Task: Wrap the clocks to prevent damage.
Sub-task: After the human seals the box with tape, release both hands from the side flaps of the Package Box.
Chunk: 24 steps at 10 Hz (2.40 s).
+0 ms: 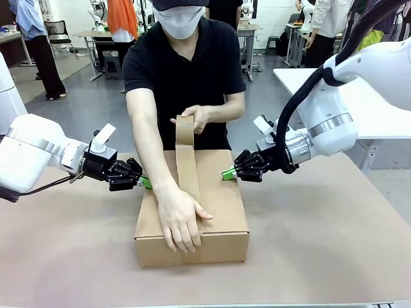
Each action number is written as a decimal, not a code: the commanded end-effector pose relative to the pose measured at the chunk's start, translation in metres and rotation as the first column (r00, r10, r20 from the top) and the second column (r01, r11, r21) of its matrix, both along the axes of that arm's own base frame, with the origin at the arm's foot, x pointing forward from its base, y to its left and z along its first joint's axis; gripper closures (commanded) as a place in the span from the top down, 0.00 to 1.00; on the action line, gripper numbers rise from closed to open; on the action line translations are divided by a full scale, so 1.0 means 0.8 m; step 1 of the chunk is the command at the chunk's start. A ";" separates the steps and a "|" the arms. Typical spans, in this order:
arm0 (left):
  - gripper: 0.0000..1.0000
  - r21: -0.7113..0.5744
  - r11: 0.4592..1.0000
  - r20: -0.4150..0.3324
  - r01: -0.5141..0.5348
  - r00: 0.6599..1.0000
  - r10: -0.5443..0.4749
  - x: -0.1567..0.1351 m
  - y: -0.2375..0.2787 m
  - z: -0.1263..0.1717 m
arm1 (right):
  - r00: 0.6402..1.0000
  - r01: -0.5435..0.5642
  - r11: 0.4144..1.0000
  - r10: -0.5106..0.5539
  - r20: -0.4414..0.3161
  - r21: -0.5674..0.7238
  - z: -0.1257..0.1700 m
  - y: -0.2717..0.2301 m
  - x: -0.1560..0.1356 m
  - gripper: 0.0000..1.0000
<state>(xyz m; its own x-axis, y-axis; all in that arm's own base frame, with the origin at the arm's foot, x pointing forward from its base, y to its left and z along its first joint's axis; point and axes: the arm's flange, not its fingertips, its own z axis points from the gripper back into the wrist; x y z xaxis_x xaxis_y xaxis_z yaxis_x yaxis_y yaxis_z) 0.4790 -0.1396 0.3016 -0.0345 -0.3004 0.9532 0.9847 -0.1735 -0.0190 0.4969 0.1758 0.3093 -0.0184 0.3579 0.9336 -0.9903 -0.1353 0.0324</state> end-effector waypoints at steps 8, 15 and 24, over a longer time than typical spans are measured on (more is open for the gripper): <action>0.00 0.009 1.000 0.004 -0.007 1.000 0.007 0.000 0.001 -0.002 | 1.000 0.006 1.000 -0.006 -0.003 -0.006 -0.004 0.002 -0.001 0.01; 0.00 0.009 1.000 0.004 -0.007 1.000 0.007 0.000 0.001 -0.002 | 1.000 0.006 1.000 -0.006 -0.003 -0.006 -0.004 0.002 -0.001 0.01; 0.00 0.009 1.000 0.004 -0.007 1.000 0.007 0.000 0.001 -0.002 | 1.000 0.006 1.000 -0.006 -0.003 -0.006 -0.004 0.002 -0.001 0.01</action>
